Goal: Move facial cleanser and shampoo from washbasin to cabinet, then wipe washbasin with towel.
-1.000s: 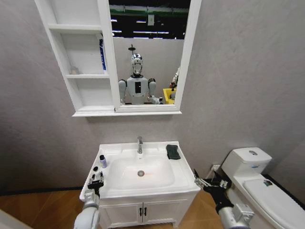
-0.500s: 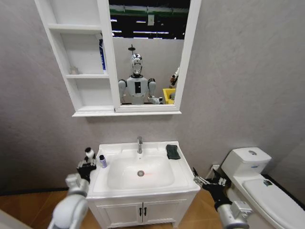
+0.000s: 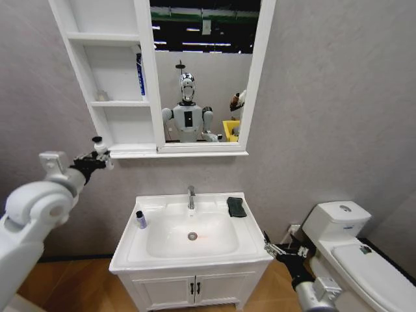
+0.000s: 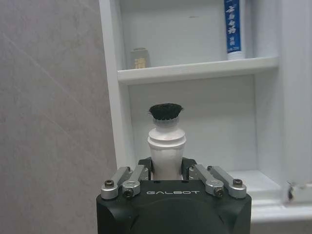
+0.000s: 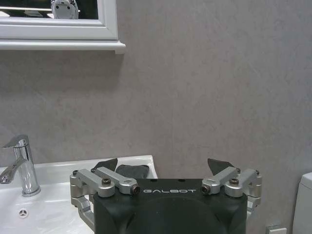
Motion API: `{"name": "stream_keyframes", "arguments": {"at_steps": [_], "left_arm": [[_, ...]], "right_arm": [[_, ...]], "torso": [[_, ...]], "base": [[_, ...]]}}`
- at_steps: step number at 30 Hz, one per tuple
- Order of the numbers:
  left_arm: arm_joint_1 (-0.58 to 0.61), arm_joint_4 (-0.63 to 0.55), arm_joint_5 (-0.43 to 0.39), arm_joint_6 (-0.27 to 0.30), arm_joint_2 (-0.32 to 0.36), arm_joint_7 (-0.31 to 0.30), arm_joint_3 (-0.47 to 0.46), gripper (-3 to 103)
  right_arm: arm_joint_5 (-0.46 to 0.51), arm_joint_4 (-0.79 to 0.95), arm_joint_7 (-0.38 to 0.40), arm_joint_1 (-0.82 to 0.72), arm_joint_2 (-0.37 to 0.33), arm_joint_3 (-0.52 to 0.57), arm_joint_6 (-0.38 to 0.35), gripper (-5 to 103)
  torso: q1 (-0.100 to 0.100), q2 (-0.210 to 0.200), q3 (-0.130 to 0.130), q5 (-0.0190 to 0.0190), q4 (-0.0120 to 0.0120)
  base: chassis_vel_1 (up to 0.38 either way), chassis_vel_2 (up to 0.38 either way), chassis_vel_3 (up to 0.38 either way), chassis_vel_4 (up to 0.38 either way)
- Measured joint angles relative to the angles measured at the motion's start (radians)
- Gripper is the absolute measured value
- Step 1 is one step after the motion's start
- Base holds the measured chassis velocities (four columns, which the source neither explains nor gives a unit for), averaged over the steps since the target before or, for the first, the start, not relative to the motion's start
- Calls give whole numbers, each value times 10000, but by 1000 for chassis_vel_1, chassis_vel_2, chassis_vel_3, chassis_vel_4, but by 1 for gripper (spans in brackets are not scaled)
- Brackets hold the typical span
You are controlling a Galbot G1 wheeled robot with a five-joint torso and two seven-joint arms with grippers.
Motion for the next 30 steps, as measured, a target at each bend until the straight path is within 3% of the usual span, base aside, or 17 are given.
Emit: {"name": "stream_keyframes", "arguments": {"at_steps": [4,8,15,23,30], "left_arm": [[-1165,1072,-63,43,-242,158,862,30],[-2213,1997,-644,566,-634,189,1486,30],[-3696,3205,-393,662,-1283,796,2256,30],[-4641,4849,1101,653,-2250,1084,2959,30],[-4686,5268,1552,693,-2509,1085,3134,30]], "right_arm": [[67,69,34,-47,-38,81,0,100],[66,69,46,-172,-32,133,102,100],[-198,-53,45,-324,138,62,348,100],[-305,-121,32,-607,269,18,562,100],[-291,-273,27,-714,248,121,749,100]], "torso": [[1,0,1,-5,-2],[2,-2,2,-4,0],[1,-2,0,0,3],[1,-1,0,-1,1],[0,0,-1,-2,3]], "base": [[0,0,0,0],[0,0,0,0],[0,0,0,0],[0,0,0,0],[0,0,0,0]]}}
